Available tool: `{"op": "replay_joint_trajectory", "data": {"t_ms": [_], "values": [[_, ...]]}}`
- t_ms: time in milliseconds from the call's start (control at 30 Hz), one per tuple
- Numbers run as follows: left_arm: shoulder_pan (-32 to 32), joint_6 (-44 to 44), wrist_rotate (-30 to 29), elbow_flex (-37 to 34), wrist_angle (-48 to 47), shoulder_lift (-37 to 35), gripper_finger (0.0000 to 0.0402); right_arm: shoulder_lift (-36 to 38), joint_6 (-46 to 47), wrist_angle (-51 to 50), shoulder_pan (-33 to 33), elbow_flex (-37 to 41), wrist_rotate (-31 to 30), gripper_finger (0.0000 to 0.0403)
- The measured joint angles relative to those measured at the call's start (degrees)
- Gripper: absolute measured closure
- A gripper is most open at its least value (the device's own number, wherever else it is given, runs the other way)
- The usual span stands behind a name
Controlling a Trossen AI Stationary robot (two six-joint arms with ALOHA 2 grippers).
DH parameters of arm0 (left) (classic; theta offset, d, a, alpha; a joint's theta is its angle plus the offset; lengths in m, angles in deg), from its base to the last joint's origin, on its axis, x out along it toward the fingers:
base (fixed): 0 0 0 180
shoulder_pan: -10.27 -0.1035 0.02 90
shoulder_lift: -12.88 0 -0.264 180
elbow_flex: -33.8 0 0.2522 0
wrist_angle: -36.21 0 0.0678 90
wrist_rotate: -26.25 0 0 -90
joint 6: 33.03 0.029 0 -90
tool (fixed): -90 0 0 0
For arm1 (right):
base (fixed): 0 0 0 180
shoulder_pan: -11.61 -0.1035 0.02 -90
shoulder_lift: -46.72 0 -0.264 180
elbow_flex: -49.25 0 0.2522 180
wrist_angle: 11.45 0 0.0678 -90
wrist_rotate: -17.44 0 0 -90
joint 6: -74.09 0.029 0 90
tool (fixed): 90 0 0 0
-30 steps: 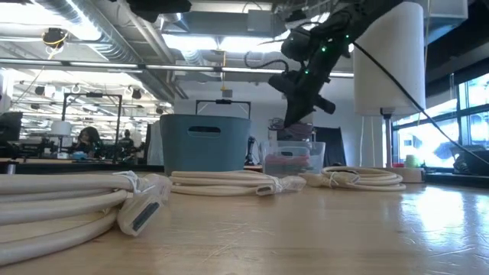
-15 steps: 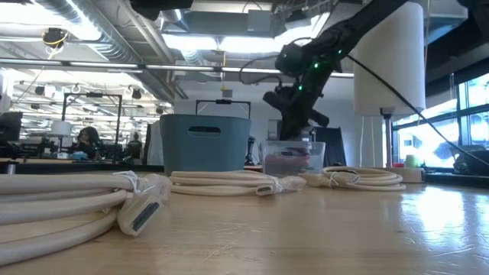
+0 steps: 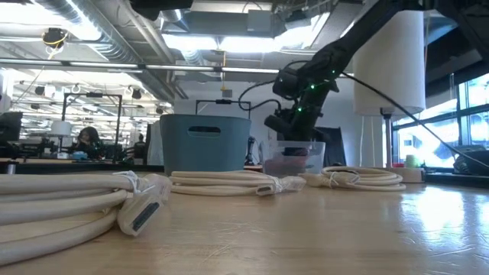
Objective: Pick & Place USB Port
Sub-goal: Put the purple charger cable into the transparent bin
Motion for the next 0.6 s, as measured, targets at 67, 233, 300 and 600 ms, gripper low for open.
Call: {"op": "replay_joint_trajectory", "data": {"t_ms": [67,233,300,600], "values": [[0.0,0.0,0.0,0.0,0.0,0.0,0.0178,-0.7,0.0,0.0,0.2,0.0,0.7,0.0403],[0.0,0.0,0.0,0.0,0.0,0.0,0.0178,-0.8,-0.2,0.0,0.2,0.0,0.7,0.0403],[0.0,0.0,0.0,0.0,-0.1,0.0,0.0178,-0.6,-0.2,0.0,0.2,0.0,0.7,0.0403],[0.0,0.0,0.0,0.0,-0.1,0.0,0.0178,-0.6,0.0,0.5,0.2,0.0,0.8,0.0357]]}}
